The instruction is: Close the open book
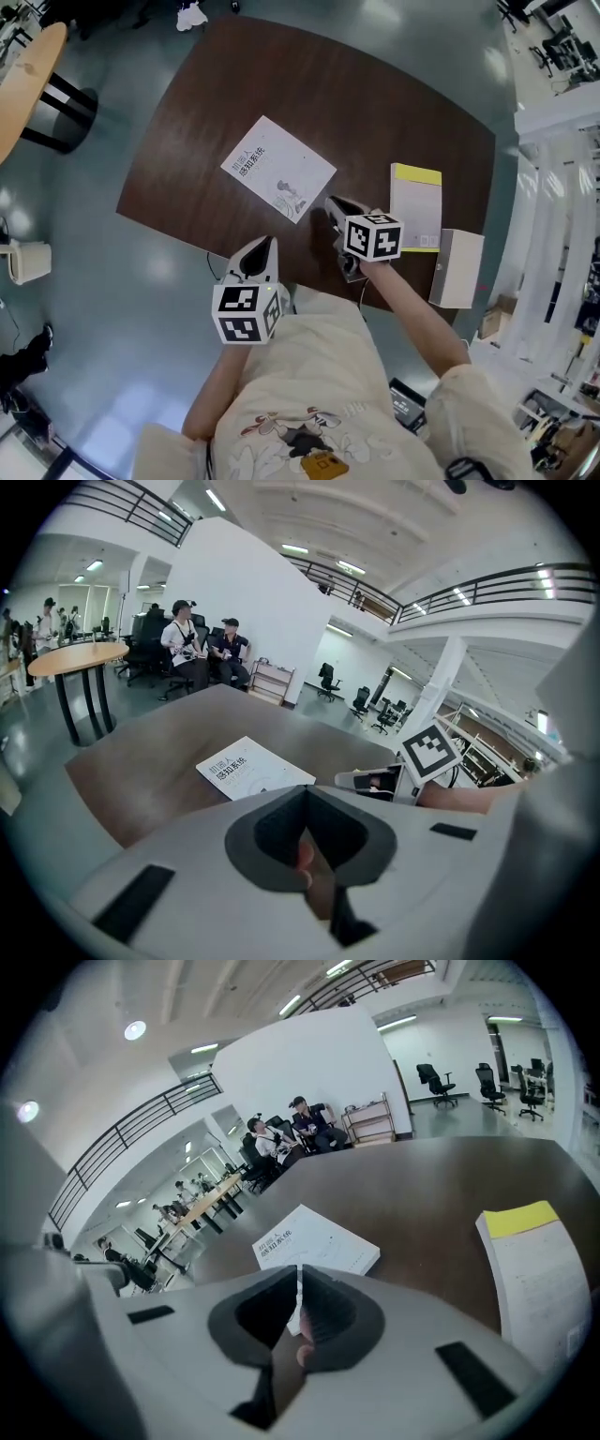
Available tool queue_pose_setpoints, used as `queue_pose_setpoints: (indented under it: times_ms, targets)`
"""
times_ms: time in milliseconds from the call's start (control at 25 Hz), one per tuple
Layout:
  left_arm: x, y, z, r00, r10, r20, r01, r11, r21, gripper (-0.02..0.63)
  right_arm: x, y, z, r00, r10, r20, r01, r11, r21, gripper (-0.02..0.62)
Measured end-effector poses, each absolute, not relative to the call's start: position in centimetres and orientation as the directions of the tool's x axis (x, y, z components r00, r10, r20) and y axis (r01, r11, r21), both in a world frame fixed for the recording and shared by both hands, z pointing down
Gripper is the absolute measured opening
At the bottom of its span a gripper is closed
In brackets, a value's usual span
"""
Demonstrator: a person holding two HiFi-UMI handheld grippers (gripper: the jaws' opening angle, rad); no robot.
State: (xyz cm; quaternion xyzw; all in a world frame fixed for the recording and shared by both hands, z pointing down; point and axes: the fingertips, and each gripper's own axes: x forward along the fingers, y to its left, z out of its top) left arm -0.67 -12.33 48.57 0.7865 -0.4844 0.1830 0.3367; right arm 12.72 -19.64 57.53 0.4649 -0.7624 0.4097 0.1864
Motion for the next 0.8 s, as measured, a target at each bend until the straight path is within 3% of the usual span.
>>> queue_pose_setpoints:
  times_ms: [360, 800]
  targets:
    - [-3.2, -8.6, 46.3, 0.488, -0.628, 0.607, -0.873, -0.348, 0.342, 0.006, 11.0, -14.9, 48.5, -0.444, -0.684, 0.578, -0.873, 0.186, -0.451, 0.006]
    - [-4.6, -5.0, 43.3, 0.517, -0.652, 0.554, -0.853, -0.337, 0.399, 0.006, 5.6, -8.4, 43.4, -0.471, -0.697, 0.541, -0.873, 0.278, -0.401, 0.006]
